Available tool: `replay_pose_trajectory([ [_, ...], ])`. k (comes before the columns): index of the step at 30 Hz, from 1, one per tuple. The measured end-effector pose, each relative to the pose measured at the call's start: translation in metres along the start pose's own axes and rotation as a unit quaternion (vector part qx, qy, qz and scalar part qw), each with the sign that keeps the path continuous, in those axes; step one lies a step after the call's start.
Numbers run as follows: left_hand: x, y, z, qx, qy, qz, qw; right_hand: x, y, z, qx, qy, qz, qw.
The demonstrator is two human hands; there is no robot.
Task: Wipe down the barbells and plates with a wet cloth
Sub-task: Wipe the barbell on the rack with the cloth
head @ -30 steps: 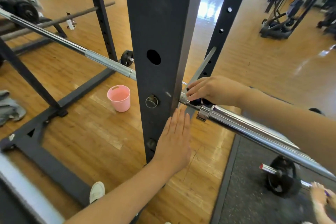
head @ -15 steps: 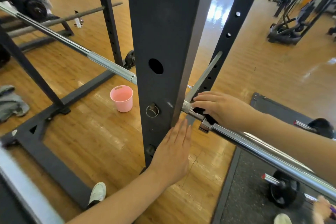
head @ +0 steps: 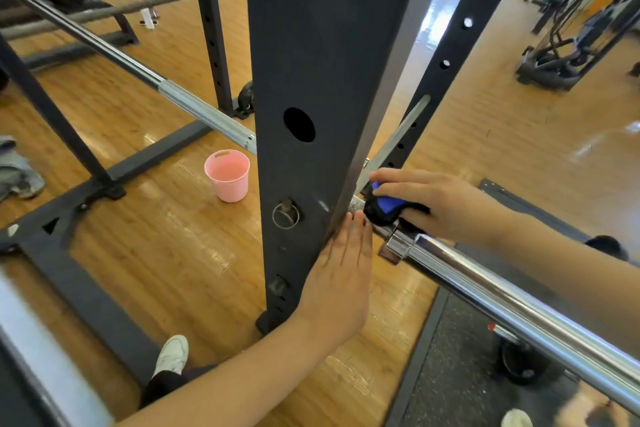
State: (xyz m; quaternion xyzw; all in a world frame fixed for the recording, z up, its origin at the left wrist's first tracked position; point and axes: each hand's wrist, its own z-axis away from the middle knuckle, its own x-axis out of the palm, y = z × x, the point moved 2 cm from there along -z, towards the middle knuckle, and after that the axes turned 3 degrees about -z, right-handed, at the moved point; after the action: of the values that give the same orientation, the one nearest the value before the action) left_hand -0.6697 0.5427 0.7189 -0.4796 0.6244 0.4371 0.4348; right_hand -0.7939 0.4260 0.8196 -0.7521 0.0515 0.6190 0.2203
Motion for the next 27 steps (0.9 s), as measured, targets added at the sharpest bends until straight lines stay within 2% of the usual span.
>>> replay_pose_trajectory([
  [3, 0.004, 0.000, 0.003, 0.000, -0.006, -0.018, 1.000, -0.008, 0.014, -0.011, -0.088, -0.033, 0.021, 0.995],
  [6, 0.001, 0.002, 0.002, -0.006, -0.019, -0.013, 1.000, -0.006, 0.012, -0.020, -0.140, -0.080, 0.020, 0.987],
  [10, -0.006, 0.001, 0.003, -0.008, -0.023, -0.005, 1.000, -0.007, 0.019, -0.023, -0.150, -0.142, 0.037, 0.978],
  [14, -0.007, 0.001, 0.005, -0.006, -0.036, -0.007, 0.999, -0.020, 0.022, -0.027, -0.174, -0.147, 0.062, 0.972],
  [18, -0.007, 0.000, 0.004, -0.013, -0.039, -0.028, 0.999, -0.004, 0.002, -0.036, -0.225, -0.168, 0.056, 0.958],
  [20, -0.008, -0.001, 0.004, -0.005, -0.037, -0.029, 0.999, -0.002, 0.006, -0.027, -0.189, -0.177, 0.046, 0.965],
  [23, -0.009, -0.002, 0.004, -0.008, -0.025, -0.017, 1.000, -0.023, 0.019, -0.007, -0.072, -0.137, 0.025, 0.988],
  [24, -0.008, -0.002, 0.004, -0.012, -0.024, -0.009, 1.000, -0.028, 0.020, 0.000, -0.037, -0.103, 0.017, 0.994],
  [27, -0.009, 0.001, 0.005, -0.014, -0.024, -0.004, 1.000, -0.018, 0.011, 0.019, 0.074, 0.065, -0.009, 0.995],
])
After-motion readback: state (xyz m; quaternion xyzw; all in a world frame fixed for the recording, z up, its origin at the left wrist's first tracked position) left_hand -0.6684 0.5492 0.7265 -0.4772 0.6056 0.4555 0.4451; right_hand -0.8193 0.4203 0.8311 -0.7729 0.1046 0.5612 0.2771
